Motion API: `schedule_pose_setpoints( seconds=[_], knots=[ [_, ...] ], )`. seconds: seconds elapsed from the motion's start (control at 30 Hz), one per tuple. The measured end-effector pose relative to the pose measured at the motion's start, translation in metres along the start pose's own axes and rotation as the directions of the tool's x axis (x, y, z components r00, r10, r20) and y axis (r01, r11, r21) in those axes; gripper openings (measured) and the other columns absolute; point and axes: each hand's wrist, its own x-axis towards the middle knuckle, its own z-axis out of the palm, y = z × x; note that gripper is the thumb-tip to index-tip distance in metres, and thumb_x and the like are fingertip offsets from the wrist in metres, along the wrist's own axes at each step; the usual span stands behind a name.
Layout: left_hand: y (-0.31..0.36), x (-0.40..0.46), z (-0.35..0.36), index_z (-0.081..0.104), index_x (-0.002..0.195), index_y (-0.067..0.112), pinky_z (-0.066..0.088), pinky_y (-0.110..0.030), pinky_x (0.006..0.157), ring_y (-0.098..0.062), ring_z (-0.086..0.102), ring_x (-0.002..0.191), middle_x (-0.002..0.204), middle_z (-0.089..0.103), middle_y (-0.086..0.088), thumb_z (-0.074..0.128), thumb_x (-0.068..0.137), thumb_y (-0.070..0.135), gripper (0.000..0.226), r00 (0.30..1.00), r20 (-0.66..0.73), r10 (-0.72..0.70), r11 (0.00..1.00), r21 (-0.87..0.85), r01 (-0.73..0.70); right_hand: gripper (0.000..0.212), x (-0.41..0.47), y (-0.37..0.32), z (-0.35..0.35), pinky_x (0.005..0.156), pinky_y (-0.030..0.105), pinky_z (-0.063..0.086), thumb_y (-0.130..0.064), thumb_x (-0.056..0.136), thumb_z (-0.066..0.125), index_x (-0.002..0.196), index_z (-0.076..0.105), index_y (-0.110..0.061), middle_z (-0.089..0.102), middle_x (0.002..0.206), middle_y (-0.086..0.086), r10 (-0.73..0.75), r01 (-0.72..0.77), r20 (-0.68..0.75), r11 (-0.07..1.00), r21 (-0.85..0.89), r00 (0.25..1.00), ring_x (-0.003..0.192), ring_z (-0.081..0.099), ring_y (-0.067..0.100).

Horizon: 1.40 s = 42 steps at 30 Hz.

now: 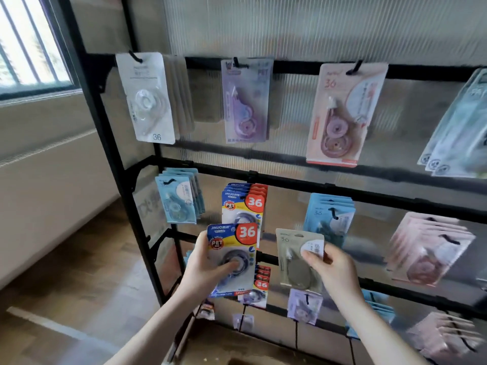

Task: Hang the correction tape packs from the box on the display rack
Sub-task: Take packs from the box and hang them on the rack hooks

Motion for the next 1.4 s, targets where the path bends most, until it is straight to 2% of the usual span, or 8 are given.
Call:
schedule_pose_setpoints(
  seconds=[0.2,0.37,0.5,0.7,0.83,1.07,1.23,1.4],
  knots=[
    [0.034,0.011,0.009,0.05,0.108,0.026,0.054,-0.02,0.077,-0.003,0.066,0.093,0.102,0.067,0.006,0.082,0.066,-0.004,0.061,0.997,0.011,0.081,0.997,0.01,-0.081,0.01,0.002,-0.019,-0.025,0.074,0.03,0.051,-0.015,0.082,0.071,0.091,0.069,-0.02,0.071,0.092,-0.004,-0.02,0.021,-0.02,1.0,0.02,1.0,0.091,0.064,0.014],
    [0.055,0.013,0.016,0.051,0.107,0.022,0.056,-0.025,0.077,-0.006,0.067,0.092,0.099,0.068,0.008,0.082,0.065,-0.005,0.058,0.993,0.02,0.113,0.993,-0.017,-0.113,0.008,0.001,-0.035,-0.042,0.06,0.014,0.044,-0.015,0.083,0.07,0.091,0.068,-0.015,0.069,0.088,-0.005,-0.083,0.082,-0.046,0.996,-0.017,0.995,0.084,0.063,0.007],
    [0.059,0.007,0.022,0.05,0.104,0.023,0.053,-0.016,0.074,-0.001,0.066,0.088,0.094,0.068,0.013,0.083,0.064,-0.005,0.059,0.992,0.012,0.129,0.992,0.001,-0.129,0.006,-0.005,-0.037,-0.05,0.055,0.005,0.042,-0.011,0.083,0.07,0.088,0.068,-0.013,0.068,0.083,-0.008,-0.111,0.111,-0.061,0.994,-0.011,0.992,0.079,0.061,0.005],
    [0.063,-0.017,0.035,0.049,0.106,0.033,0.051,-0.013,0.076,0.004,0.065,0.089,0.095,0.068,0.023,0.082,0.065,-0.004,0.065,0.993,-0.002,0.119,0.992,0.041,-0.119,0.013,-0.015,-0.019,-0.064,0.067,0.03,0.049,-0.012,0.082,0.071,0.089,0.068,0.0,0.07,0.083,0.002,-0.11,0.109,-0.066,0.994,-0.011,0.992,0.08,0.064,0.016],
    [0.064,-0.048,0.059,0.048,0.106,0.03,0.051,-0.014,0.073,0.005,0.064,0.088,0.099,0.066,0.012,0.082,0.065,-0.005,0.064,0.995,-0.075,0.069,0.997,0.044,-0.066,0.009,-0.021,-0.003,-0.088,0.066,0.026,0.047,-0.011,0.082,0.07,0.086,0.067,-0.004,0.067,0.081,-0.004,-0.121,0.121,-0.004,0.992,0.019,0.993,0.077,0.062,0.014],
    [0.064,-0.092,0.128,0.048,0.105,0.028,0.048,-0.008,0.072,0.013,0.061,0.084,0.099,0.063,0.014,0.081,0.067,-0.007,0.061,0.992,-0.121,0.028,0.997,0.068,-0.02,0.01,-0.031,0.029,-0.149,0.076,0.029,0.048,-0.015,0.083,0.07,0.092,0.068,-0.014,0.067,0.086,-0.009,-0.089,0.088,0.057,0.996,0.018,0.994,0.082,0.061,0.01],
    [0.058,-0.1,0.154,0.048,0.104,0.035,0.05,-0.016,0.08,0.007,0.062,0.091,0.101,0.064,0.015,0.085,0.065,0.003,0.062,0.997,-0.082,-0.002,0.991,0.131,0.013,0.01,-0.031,0.042,-0.173,0.064,0.01,0.041,-0.012,0.084,0.069,0.093,0.067,-0.013,0.064,0.084,-0.008,-0.092,0.092,0.04,0.996,0.003,0.995,0.078,0.055,-0.006],
    [0.049,-0.098,0.16,0.048,0.104,0.035,0.051,-0.015,0.08,0.004,0.062,0.093,0.102,0.065,0.014,0.085,0.064,0.002,0.063,0.998,-0.051,-0.022,0.992,0.126,0.028,0.012,-0.037,0.059,-0.173,0.072,0.028,0.049,-0.013,0.083,0.07,0.095,0.068,-0.01,0.067,0.088,-0.002,-0.022,0.022,0.002,1.0,-0.02,1.0,0.08,0.06,0.01]
  ],
)
